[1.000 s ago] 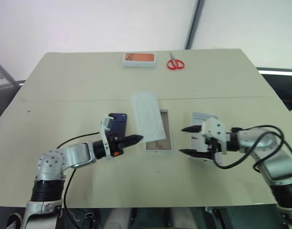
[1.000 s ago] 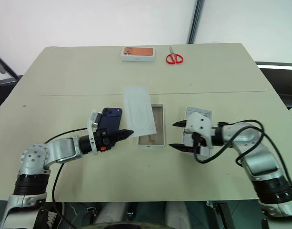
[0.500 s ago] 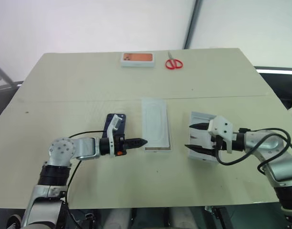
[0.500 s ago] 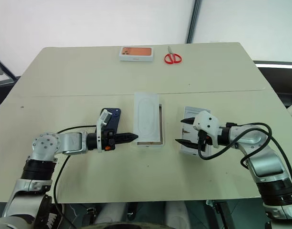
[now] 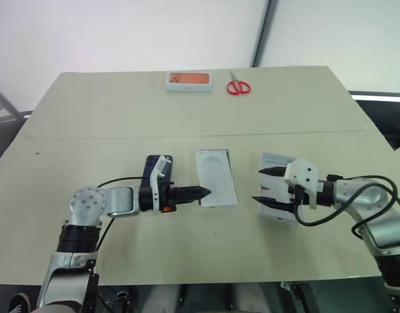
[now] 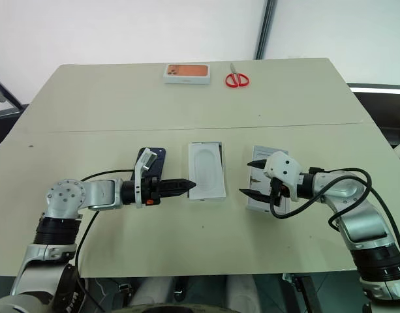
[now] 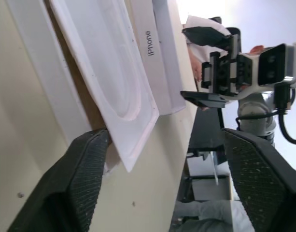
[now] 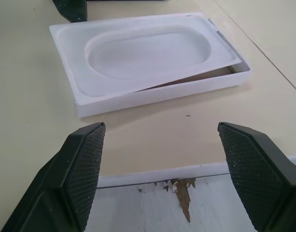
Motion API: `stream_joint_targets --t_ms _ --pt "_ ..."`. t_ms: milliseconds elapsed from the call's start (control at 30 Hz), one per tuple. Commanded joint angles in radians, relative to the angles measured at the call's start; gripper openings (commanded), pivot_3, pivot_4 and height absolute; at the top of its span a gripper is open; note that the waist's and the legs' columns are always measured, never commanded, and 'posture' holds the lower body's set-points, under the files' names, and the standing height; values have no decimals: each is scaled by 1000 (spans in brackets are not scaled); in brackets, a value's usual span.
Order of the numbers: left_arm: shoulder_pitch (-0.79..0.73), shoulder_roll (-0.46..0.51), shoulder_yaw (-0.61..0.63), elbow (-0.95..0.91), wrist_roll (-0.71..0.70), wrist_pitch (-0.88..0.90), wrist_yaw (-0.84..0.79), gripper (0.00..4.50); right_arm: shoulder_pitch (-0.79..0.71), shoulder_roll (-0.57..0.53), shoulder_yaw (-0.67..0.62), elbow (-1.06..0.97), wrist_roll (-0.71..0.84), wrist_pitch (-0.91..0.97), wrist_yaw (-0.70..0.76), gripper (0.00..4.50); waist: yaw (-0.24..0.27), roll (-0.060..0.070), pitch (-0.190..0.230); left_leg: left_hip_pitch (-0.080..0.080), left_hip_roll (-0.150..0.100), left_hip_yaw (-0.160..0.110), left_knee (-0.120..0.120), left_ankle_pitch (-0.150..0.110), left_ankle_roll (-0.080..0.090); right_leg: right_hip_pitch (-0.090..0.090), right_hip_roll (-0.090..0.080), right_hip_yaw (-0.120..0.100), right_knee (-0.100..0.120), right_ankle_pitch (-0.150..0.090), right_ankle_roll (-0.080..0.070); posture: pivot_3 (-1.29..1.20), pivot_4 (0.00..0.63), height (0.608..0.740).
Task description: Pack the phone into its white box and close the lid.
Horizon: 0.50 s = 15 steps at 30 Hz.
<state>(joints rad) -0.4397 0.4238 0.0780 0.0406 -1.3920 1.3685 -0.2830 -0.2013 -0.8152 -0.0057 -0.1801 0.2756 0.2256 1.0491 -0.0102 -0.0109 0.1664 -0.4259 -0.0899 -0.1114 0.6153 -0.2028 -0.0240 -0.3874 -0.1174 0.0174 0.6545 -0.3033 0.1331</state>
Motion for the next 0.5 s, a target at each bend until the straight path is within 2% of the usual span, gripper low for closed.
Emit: stream_joint_targets --t_ms 33,300,367,467,500 --pt "-14 10 50 -36 -3 -8 4 3955 -33 13 -2 -1 2 -21 -3 3933 0 0 0 0 0 0 0 0 0 0 0 0 0 0 0 0 150 740" --pt "-35 68 94 -57 -8 15 -47 3955 -114 84 11 -36 56 50 -27 3933 -1 0 0 0 0 0 0 0 0 0 0 0 0 0 0 0 150 740" --pt "-22 100 68 -105 78 -39 -85 3955 -150 120 23 -42 79 96 -45 3933 -3 -1 0 0 0 0 0 0 0 0 0 0 0 0 0 0 150 740" --pt "-8 138 63 -119 205 -167 -180 4001 -195 185 84 -45 56 106 -75 3047 -4 0 0 0 0 0 -1 0 -1 -1 0 0 0 0 0 0 150 740" --pt "-1 152 63 -132 238 -208 -222 4001 -205 204 103 -41 42 106 -86 2559 -4 0 0 0 1 0 -1 1 -1 -1 1 0 0 0 0 0 150 740"
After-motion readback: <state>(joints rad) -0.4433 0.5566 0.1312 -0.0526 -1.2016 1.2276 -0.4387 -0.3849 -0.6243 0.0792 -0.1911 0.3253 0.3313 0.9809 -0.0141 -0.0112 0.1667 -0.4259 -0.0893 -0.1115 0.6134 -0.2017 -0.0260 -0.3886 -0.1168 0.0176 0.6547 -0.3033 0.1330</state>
